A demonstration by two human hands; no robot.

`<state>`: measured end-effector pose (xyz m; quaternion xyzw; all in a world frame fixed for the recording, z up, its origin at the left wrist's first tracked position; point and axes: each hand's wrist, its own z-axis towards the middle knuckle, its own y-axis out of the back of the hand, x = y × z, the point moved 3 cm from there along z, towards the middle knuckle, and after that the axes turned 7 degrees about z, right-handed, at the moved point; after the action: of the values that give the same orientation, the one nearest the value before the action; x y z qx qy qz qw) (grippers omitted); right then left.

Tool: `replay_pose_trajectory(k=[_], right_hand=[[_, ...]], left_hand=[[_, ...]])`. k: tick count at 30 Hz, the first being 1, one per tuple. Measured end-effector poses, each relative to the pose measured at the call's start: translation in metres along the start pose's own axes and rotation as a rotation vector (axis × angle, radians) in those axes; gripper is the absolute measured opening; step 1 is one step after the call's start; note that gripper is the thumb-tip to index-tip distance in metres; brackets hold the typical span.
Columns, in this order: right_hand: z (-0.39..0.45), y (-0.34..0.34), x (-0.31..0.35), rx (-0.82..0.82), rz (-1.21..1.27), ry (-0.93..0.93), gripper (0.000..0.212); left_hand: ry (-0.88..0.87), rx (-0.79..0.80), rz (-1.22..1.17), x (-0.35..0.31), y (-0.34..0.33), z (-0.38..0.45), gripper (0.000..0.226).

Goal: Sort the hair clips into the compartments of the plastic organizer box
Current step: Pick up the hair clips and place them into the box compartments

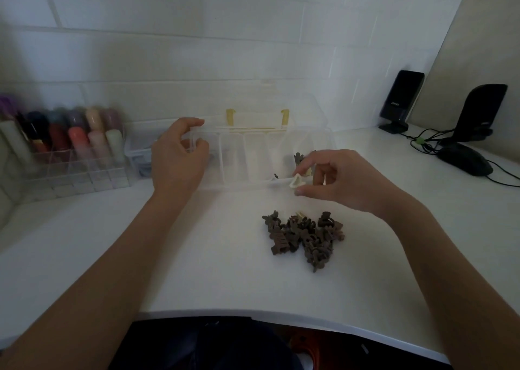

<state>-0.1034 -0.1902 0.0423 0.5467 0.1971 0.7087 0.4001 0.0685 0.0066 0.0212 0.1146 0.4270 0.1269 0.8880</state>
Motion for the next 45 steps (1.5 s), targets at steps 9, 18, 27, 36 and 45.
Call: replay_pose_trajectory(k=[9, 18, 27, 36, 45], right_hand=[[0.004, 0.007, -0.012, -0.300, -0.099, 0.046, 0.020], [0.003, 0.007, -0.014, -0.500, -0.130, 0.063, 0.024], [0.004, -0.032, 0.008, -0.455, -0.242, 0.299, 0.028], [0.004, -0.042, 0.017, -0.449, -0.325, 0.275, 0.021], [-0.002, -0.016, 0.008, -0.515, -0.156, 0.162, 0.043]], left_hand=[[0.013, 0.000, -0.020, 0.001, -0.001, 0.001, 0.036], [-0.046, -0.003, -0.041, 0.000, -0.001, -0.001, 0.033], [-0.130, 0.019, -0.049, -0.005, -0.005, -0.007, 0.031], [-0.151, 0.034, -0.038, -0.003, -0.011, -0.007, 0.030], [-0.130, 0.038, -0.024, -0.003, -0.008, -0.006, 0.032]])
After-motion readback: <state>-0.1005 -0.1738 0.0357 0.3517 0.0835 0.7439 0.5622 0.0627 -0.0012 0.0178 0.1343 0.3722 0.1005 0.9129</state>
